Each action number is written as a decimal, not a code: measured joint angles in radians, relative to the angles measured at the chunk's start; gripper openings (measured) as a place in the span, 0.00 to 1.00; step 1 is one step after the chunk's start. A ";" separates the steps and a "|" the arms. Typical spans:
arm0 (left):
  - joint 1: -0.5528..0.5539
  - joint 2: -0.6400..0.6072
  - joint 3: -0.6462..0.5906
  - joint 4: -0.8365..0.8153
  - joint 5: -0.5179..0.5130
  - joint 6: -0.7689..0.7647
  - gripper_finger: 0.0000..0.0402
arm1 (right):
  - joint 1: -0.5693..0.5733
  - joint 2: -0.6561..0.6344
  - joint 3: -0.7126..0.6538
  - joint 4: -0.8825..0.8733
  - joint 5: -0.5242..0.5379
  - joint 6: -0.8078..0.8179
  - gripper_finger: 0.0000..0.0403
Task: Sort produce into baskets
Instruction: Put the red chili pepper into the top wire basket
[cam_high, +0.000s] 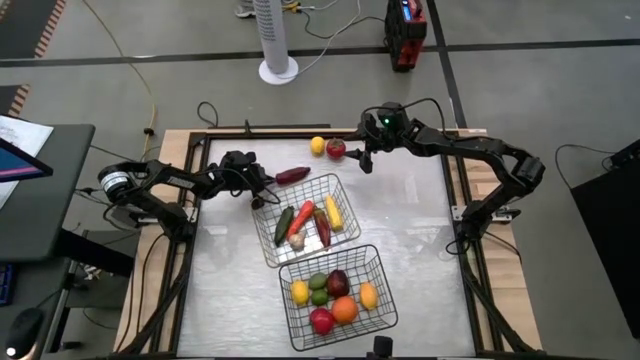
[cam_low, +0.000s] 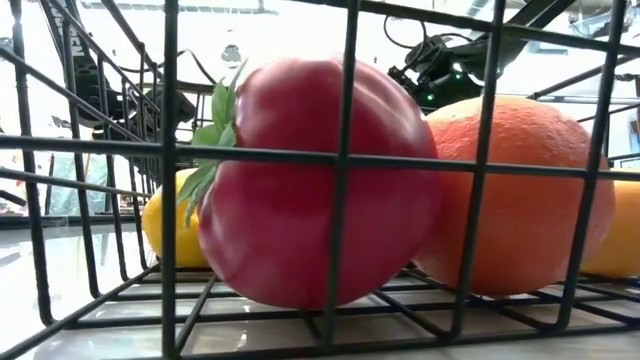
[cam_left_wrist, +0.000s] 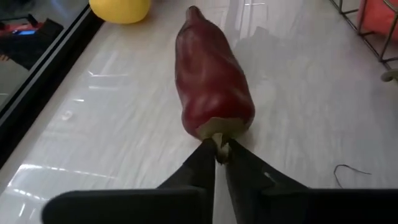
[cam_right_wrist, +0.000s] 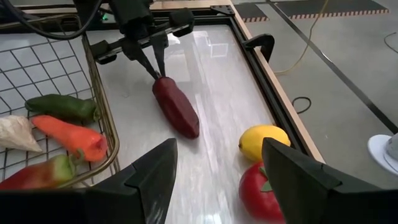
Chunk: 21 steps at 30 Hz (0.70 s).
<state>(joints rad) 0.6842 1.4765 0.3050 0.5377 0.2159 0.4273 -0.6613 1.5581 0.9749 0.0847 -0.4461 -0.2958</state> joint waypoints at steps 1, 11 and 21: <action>0.000 0.000 0.000 0.000 0.002 0.005 0.03 | 0.000 0.000 0.000 -0.001 0.000 0.000 0.66; 0.014 -0.062 0.000 -0.004 -0.105 0.052 0.00 | 0.000 0.000 0.000 -0.003 0.000 0.000 0.66; 0.029 -0.346 0.000 -0.035 -0.168 0.125 0.00 | -0.008 0.000 0.000 -0.006 0.000 -0.001 0.66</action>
<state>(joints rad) 0.7135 1.1304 0.3054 0.5029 0.0480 0.5523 -0.6697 1.5581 0.9749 0.0792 -0.4458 -0.2966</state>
